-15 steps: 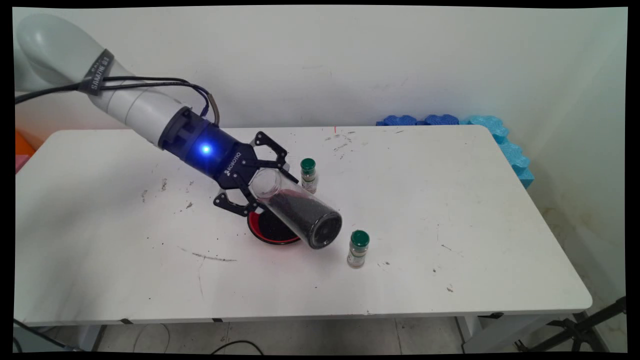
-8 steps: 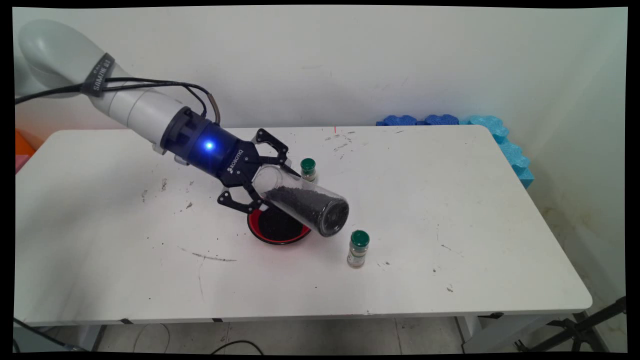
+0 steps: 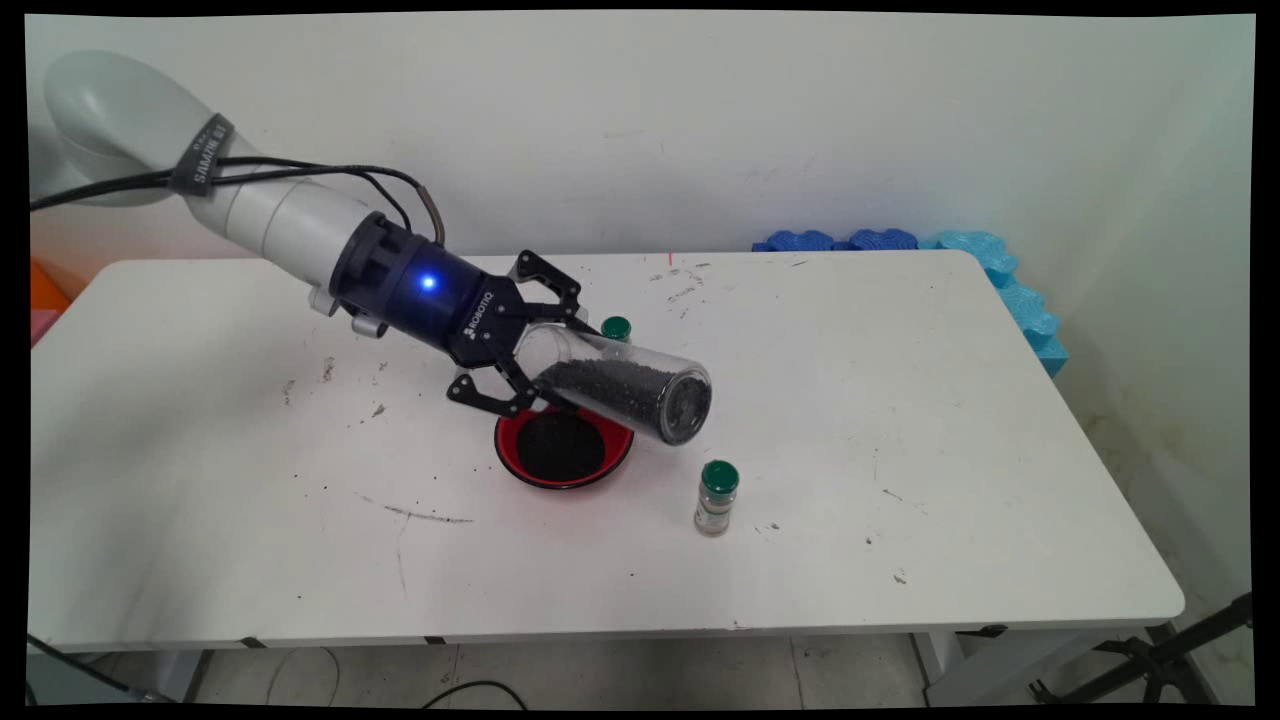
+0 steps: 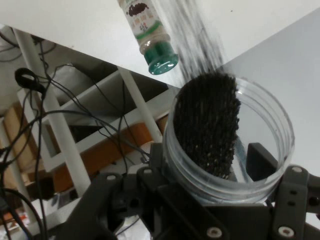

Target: Pour the black seasoning powder in the red bowl

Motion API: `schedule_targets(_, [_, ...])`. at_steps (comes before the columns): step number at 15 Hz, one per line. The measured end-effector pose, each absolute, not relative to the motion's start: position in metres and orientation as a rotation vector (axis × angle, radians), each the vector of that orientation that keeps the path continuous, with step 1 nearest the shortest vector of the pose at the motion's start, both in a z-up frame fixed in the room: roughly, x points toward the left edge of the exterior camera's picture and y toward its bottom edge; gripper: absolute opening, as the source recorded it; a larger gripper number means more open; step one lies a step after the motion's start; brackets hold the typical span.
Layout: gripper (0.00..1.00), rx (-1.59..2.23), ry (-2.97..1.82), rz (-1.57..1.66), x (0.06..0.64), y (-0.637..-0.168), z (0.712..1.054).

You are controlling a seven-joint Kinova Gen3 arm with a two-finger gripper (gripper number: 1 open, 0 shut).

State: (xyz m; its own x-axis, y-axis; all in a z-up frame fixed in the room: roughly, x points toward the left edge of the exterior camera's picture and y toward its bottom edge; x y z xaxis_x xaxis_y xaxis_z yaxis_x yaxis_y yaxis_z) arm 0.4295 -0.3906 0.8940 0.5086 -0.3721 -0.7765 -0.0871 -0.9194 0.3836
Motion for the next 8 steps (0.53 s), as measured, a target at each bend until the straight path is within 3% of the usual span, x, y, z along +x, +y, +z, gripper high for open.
schedule_targets(8, [0.0, 2.465, -0.276, -1.409, 0.4288, -0.3912, 0.8913])
